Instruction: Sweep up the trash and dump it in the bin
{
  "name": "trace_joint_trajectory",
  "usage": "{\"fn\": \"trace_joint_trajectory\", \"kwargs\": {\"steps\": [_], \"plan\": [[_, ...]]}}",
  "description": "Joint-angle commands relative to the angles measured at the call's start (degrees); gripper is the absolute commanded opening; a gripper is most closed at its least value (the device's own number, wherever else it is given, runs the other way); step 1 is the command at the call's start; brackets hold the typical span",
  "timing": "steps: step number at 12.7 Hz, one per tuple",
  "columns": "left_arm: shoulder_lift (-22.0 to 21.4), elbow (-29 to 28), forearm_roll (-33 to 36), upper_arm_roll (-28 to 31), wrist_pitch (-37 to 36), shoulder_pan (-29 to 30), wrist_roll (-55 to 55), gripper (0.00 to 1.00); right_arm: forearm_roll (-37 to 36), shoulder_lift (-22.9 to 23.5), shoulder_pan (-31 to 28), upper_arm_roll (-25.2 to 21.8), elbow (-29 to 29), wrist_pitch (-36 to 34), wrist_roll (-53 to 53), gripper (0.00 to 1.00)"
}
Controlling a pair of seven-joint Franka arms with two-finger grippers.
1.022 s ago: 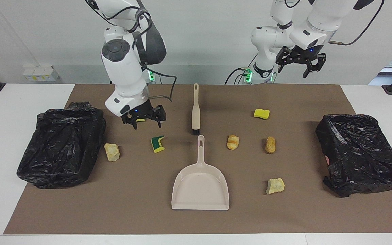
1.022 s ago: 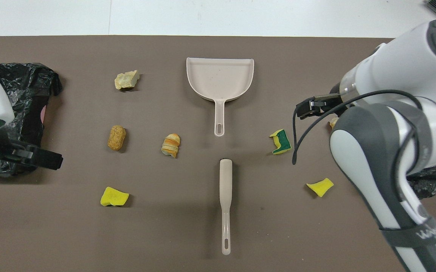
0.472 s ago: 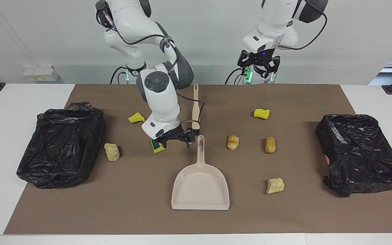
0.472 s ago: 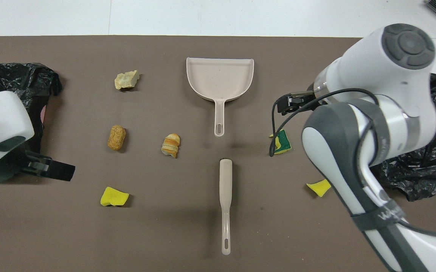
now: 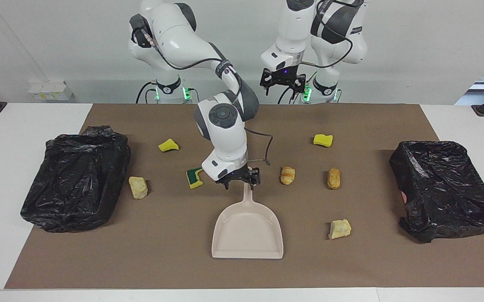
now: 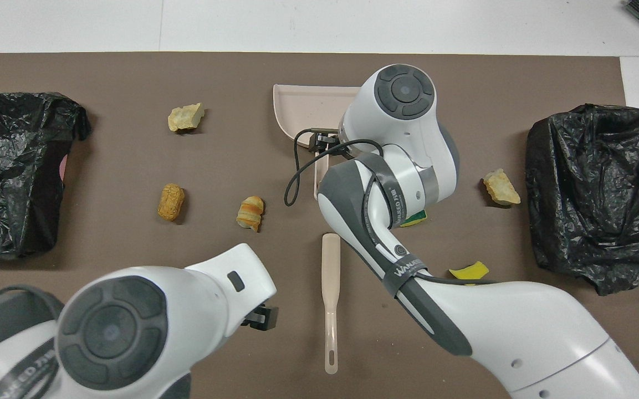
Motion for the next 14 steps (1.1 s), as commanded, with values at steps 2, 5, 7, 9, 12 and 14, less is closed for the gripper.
{"fn": "trace_joint_trajectory", "kwargs": {"steps": [2,5,7,9,12,14], "plan": [[-3.1,-5.7,-0.4,1.0,5.1,-4.6,-6.1,1.0,0.4,1.0,0.3,-0.1,0.8,0.3,0.9,0.78],[2.3,-7.0,-0.5,1.1,10.8,-10.4,-12.5,1.0,-2.2,1.7,1.2,-0.2,1.8,1.0,0.5,0.79],[5.7,-9.0,-0.5,1.1,18.1,-12.9,-15.9,1.0,-2.3,1.6,1.9,-0.1,1.0,3.2,0.3,0.78],[9.6,-9.0,-0.5,1.1,22.2,-14.8,-17.6,1.0,-3.6,1.6,2.8,-0.1,-0.2,3.6,0.3,0.64],[12.2,-9.4,-0.5,1.1,25.6,-15.6,-18.0,1.0,-4.4,1.5,2.3,-0.1,-0.4,3.7,-2.9,0.18],[12.2,-10.2,-0.5,1.1,25.8,-15.5,-17.9,0.97,-4.4,1.2,2.0,-0.1,-0.4,3.4,-3.3,0.0]]}}
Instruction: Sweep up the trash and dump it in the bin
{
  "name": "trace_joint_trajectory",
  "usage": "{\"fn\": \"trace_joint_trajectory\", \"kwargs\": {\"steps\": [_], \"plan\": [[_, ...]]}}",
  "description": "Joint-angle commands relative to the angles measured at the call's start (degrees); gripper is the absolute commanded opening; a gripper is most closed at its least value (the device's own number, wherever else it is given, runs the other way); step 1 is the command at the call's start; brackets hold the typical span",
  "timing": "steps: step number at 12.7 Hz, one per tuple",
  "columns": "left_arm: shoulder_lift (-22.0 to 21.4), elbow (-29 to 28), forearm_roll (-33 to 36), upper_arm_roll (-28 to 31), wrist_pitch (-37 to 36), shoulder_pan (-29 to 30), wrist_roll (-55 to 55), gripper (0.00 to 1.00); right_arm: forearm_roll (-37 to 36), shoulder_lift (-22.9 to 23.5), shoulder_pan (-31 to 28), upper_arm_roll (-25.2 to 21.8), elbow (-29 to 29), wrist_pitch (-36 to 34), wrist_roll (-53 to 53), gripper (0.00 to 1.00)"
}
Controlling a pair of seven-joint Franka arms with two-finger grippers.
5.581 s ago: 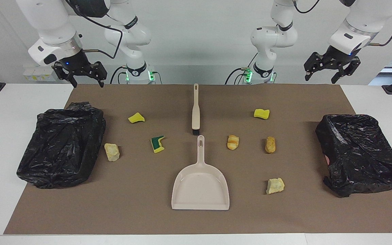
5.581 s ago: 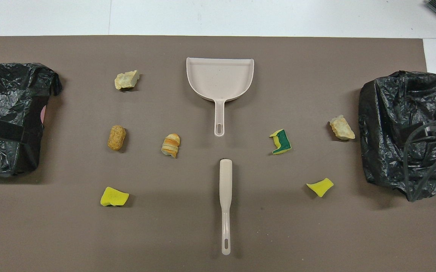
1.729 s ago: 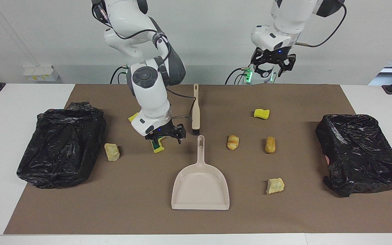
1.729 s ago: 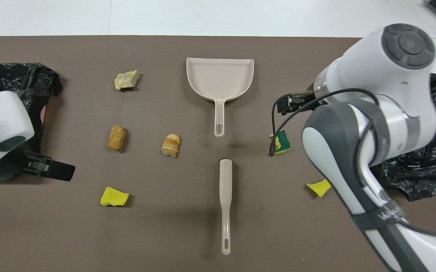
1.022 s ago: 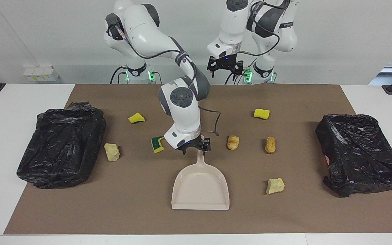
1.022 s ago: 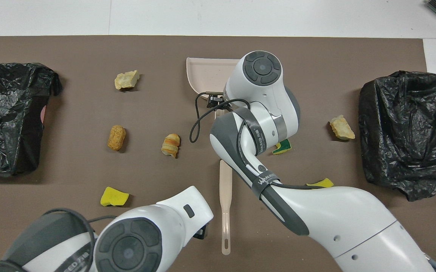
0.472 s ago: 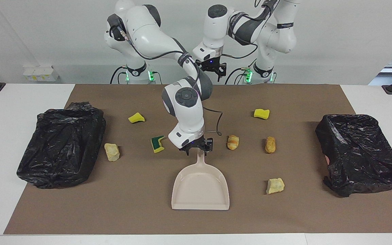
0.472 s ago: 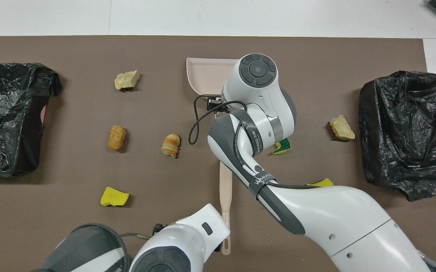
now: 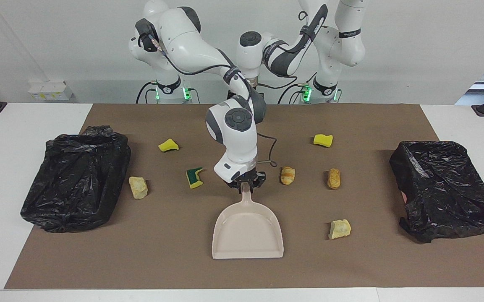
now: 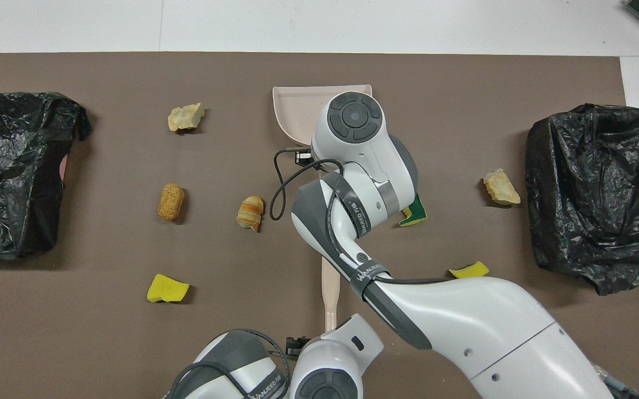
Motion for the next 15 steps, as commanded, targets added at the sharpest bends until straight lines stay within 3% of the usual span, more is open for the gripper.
{"fn": "trace_joint_trajectory", "kwargs": {"steps": [1,4,7,9,10,13,15], "plan": [[-0.8,-1.6,-0.4,1.1,1.2,-1.2,-0.3,0.93,-0.6,-0.3,-0.6,0.1,-0.3,0.6,-1.7,0.0],[2.6,-1.6,-0.4,1.1,3.1,-1.5,-0.7,0.85,0.6,-2.9,-2.7,0.1,-0.8,-0.1,-5.4,0.0],[3.0,-0.2,-0.4,1.2,3.2,-0.6,-1.4,0.69,1.5,-9.3,-5.9,0.1,-5.7,-0.5,-13.4,0.0],[2.9,0.7,-0.3,1.4,3.2,-0.1,-1.3,0.68,1.6,-12.2,-8.8,0.1,-7.3,-4.0,-20.9,0.0],[3.0,1.3,-0.3,1.4,3.2,0.0,-1.3,0.58,1.5,-13.2,-10.3,0.1,-7.2,-5.3,-24.3,0.0],[2.8,1.4,-0.3,1.6,0.2,0.0,-1.3,0.02,1.5,-15.7,-13.6,0.1,-7.1,-8.2,-32.2,0.0],[2.0,1.4,-0.3,1.8,-2.1,0.6,-1.0,0.0,1.6,-16.4,-14.3,0.1,-7.5,-10.8,-35.6,0.0]]}}
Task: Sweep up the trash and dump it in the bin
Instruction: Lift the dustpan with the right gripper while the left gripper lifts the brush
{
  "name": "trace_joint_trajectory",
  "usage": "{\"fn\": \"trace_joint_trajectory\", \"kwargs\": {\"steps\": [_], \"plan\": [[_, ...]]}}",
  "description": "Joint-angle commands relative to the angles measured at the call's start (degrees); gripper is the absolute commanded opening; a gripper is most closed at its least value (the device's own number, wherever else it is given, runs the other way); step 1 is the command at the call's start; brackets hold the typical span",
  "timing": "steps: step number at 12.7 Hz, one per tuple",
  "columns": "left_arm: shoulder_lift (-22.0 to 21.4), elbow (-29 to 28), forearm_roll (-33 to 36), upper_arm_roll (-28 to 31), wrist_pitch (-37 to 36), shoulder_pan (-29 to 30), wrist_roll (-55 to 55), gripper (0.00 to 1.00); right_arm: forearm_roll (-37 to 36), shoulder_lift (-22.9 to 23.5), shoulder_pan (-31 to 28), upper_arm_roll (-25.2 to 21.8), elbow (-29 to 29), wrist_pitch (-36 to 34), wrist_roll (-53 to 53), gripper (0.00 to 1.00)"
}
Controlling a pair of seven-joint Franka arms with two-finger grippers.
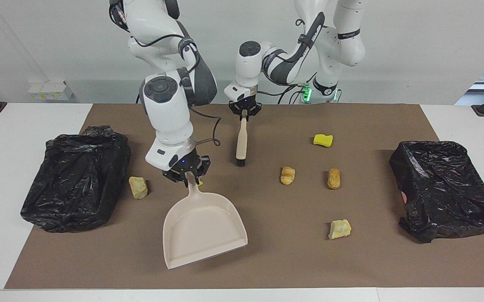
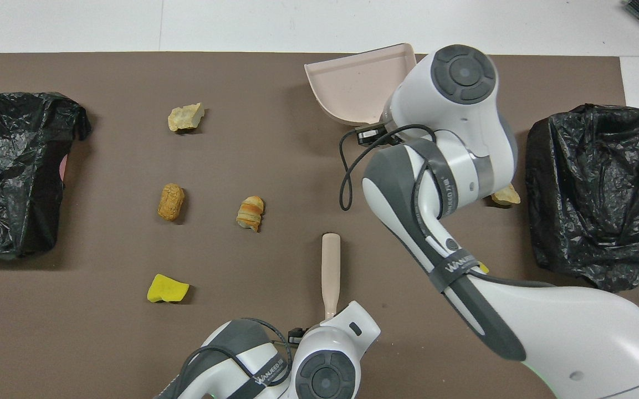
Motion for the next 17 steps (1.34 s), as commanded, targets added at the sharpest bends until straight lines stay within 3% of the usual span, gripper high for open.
{"fn": "trace_joint_trajectory", "kwargs": {"steps": [1,2,4,8,12,15,17], "plan": [[-1.5,1.2,0.0,0.4,-4.2,2.5,0.1,0.0,1.0,-2.9,-0.7,0.5,-3.8,-2.8,-5.1,0.0],[-1.8,3.2,0.2,0.4,-7.6,3.2,0.1,0.0,0.9,-3.7,-0.6,0.5,-4.6,-5.4,-8.2,0.0],[-2.9,7.8,1.8,0.8,-21.1,6.8,-0.6,0.0,0.7,-5.0,0.0,0.5,-5.8,-10.4,-14.8,0.0],[-11.4,6.2,3.5,0.6,-34.3,14.9,-0.9,0.0,-0.7,-9.2,0.2,0.4,-12.9,-11.1,-34.1,0.0],[-18.4,-2.5,7.6,0.6,-36.3,22.4,-4.7,0.0,-2.4,-11.0,2.2,0.4,-16.2,-9.6,-47.0,0.0],[-22.3,-8.0,9.1,0.6,-36.9,27.9,-6.6,0.0,-3.9,-14.5,3.2,0.5,-27.4,0.7,-48.0,0.0],[-25.6,-11.9,9.8,0.6,-37.8,29.6,-7.8,0.0,-5.9,-14.1,4.5,0.5,-28.7,3.7,-49.9,0.0]]}}
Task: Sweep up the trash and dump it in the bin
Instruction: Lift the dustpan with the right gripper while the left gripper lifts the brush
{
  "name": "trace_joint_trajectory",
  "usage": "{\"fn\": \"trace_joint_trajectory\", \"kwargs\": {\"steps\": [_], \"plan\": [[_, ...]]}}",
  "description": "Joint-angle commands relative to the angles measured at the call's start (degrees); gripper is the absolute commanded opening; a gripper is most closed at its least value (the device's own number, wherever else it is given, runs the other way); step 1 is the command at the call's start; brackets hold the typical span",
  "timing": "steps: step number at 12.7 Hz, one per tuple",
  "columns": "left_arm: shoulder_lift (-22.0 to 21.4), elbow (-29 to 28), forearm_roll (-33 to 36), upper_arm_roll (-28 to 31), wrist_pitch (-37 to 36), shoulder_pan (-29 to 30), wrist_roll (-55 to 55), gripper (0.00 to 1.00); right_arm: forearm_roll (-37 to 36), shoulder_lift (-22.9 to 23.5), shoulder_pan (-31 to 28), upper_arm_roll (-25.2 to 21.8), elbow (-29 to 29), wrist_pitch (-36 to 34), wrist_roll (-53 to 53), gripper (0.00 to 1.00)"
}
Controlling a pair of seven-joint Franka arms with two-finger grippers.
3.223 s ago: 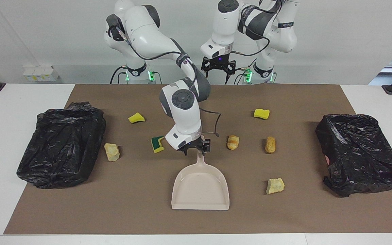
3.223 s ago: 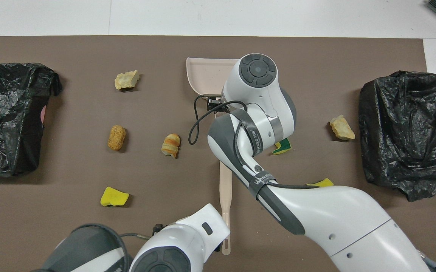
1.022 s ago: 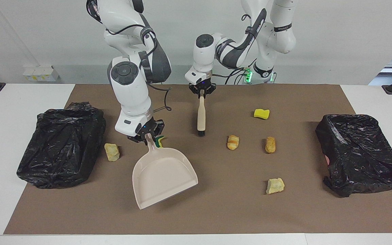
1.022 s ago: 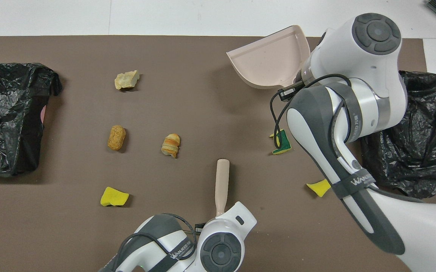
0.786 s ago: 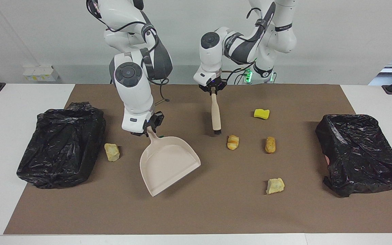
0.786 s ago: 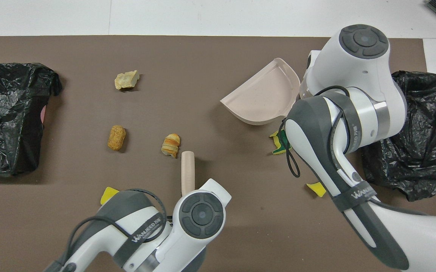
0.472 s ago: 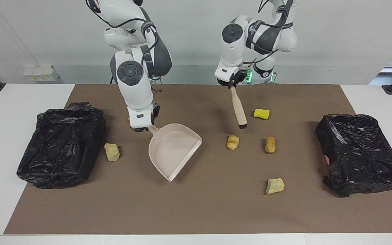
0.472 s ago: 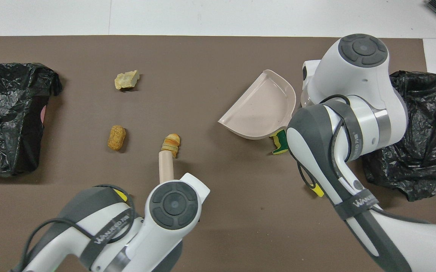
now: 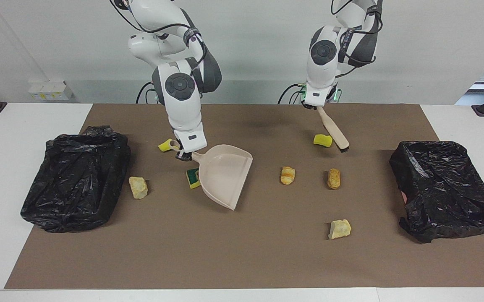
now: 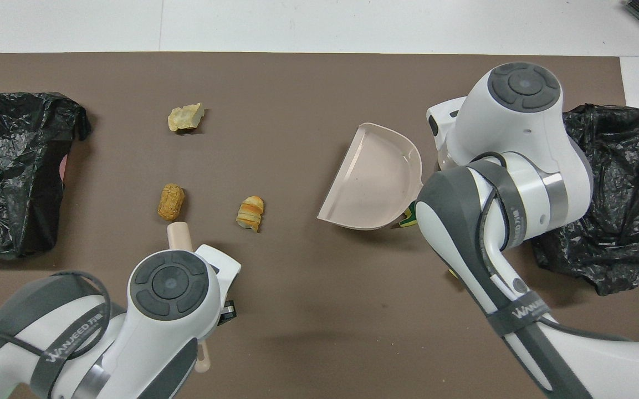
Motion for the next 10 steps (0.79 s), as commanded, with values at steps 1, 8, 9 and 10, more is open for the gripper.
{"fn": "trace_joint_trajectory", "kwargs": {"steps": [1,8,9,10], "plan": [[-7.1,-7.1,1.5,-0.8,-0.7,2.2,-3.6,0.0,-2.5,-2.1,0.9,0.1,-4.2,4.3,-3.1,0.0],[-5.8,-13.7,-1.2,-1.3,7.6,-1.0,-18.3,0.0,-6.1,-3.3,2.6,0.0,-7.1,7.0,-14.3,0.0],[-4.0,-13.5,-2.2,-1.3,9.5,-1.1,-18.7,0.0,-6.3,-2.8,2.6,0.1,-7.6,8.0,-14.4,0.0],[-1.5,-13.1,-2.3,-1.3,12.4,-1.2,-19.9,0.0,-6.3,-2.9,2.7,0.1,-8.7,10.0,-14.4,0.0]]}}
